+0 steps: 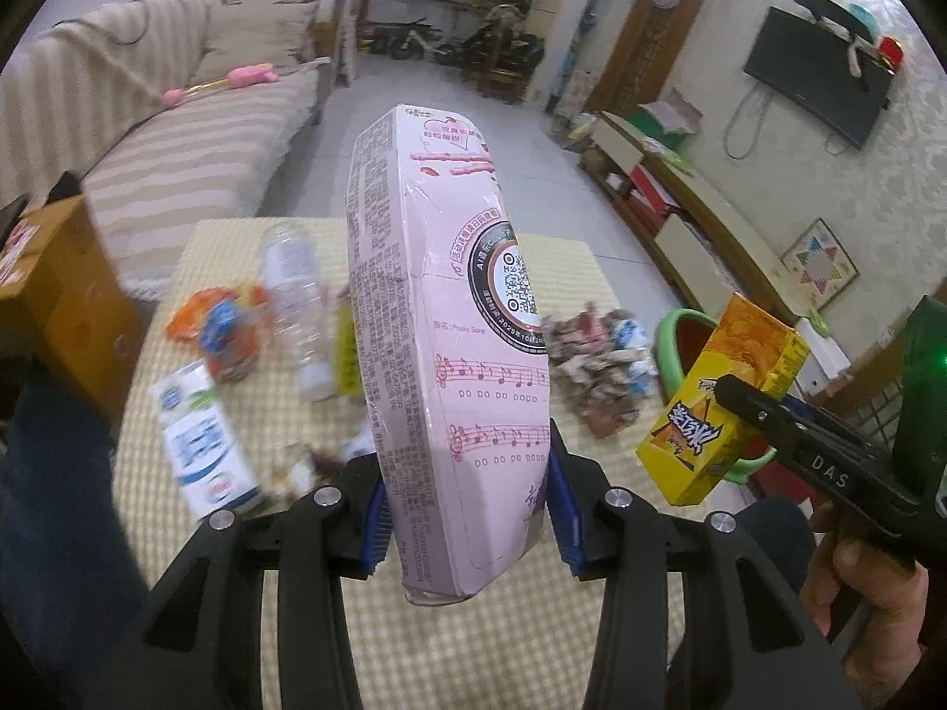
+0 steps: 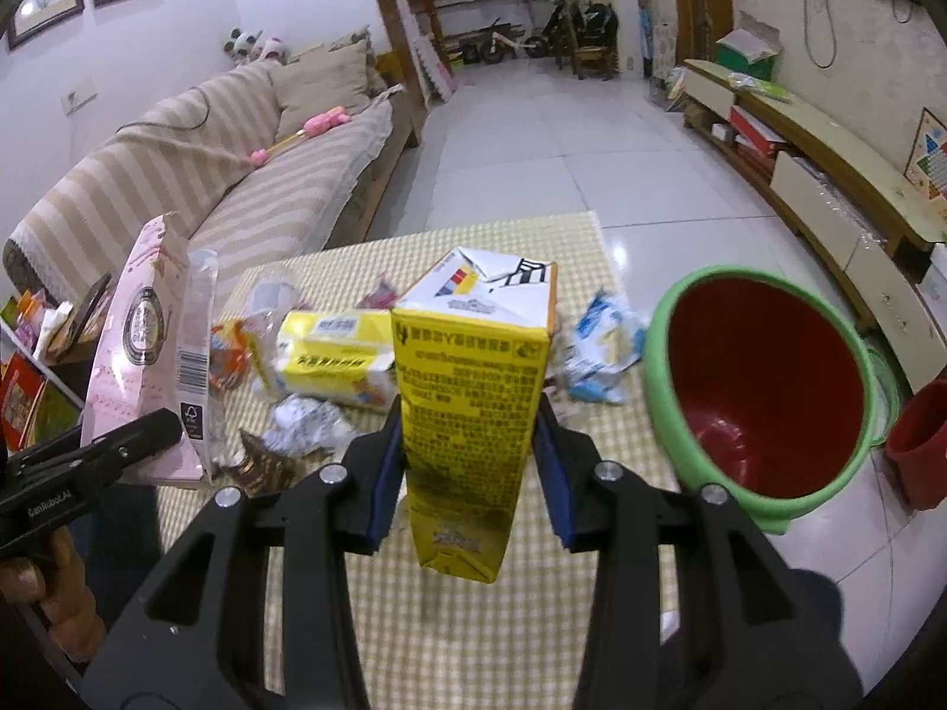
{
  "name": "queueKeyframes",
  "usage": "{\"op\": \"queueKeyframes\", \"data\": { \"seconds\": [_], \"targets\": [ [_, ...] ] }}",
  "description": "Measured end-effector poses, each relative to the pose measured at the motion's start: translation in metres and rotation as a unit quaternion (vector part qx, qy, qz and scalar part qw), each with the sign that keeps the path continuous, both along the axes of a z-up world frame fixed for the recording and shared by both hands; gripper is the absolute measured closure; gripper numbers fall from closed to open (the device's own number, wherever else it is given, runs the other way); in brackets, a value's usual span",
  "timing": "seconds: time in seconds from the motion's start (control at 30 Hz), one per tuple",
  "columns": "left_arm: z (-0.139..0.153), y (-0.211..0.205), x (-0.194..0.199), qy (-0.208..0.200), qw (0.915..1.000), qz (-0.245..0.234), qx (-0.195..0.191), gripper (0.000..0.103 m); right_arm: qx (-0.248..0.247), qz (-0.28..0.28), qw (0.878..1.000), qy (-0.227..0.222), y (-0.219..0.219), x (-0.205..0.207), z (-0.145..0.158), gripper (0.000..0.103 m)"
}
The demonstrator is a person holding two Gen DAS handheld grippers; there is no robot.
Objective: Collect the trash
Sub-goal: 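Carry both cartons over the green-rimmed bin and open both tools to drop them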
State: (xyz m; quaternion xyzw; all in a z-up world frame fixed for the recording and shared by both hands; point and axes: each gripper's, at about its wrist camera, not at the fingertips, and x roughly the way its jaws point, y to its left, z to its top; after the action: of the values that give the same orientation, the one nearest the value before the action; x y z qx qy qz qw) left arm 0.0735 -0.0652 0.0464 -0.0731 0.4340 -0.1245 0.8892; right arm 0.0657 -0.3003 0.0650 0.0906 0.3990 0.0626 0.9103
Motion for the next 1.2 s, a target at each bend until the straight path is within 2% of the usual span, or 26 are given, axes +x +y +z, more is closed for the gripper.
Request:
{"op": "queueKeyframes", "data": {
  "seconds": [0.3,0.57,0.87,1.2],
  "targets": [
    [0.013,-0.071,0.028,-0.010,0.9975,-0.068,-0.011,0.062,0.002,-0.056,0.998,-0.015,-0.068,0.006,0.013,0.064],
    [0.017,-0.135,0.052,-0.009,0.9914,-0.126,-0.033,0.062,-0.002,-0.112,0.993,-0.023,-0.136,0.015,0.016,0.064],
    [0.011,-0.201,0.071,0.001,0.9821,-0.183,-0.047,0.062,0.009,-0.145,0.989,-0.015,-0.192,0.026,0.000,0.064],
    [-0.012,-0.261,0.089,0.024,0.9728,-0.226,-0.043,0.062,0.013,-0.155,0.988,0.001,-0.227,0.031,-0.018,0.064]
  ]
}}
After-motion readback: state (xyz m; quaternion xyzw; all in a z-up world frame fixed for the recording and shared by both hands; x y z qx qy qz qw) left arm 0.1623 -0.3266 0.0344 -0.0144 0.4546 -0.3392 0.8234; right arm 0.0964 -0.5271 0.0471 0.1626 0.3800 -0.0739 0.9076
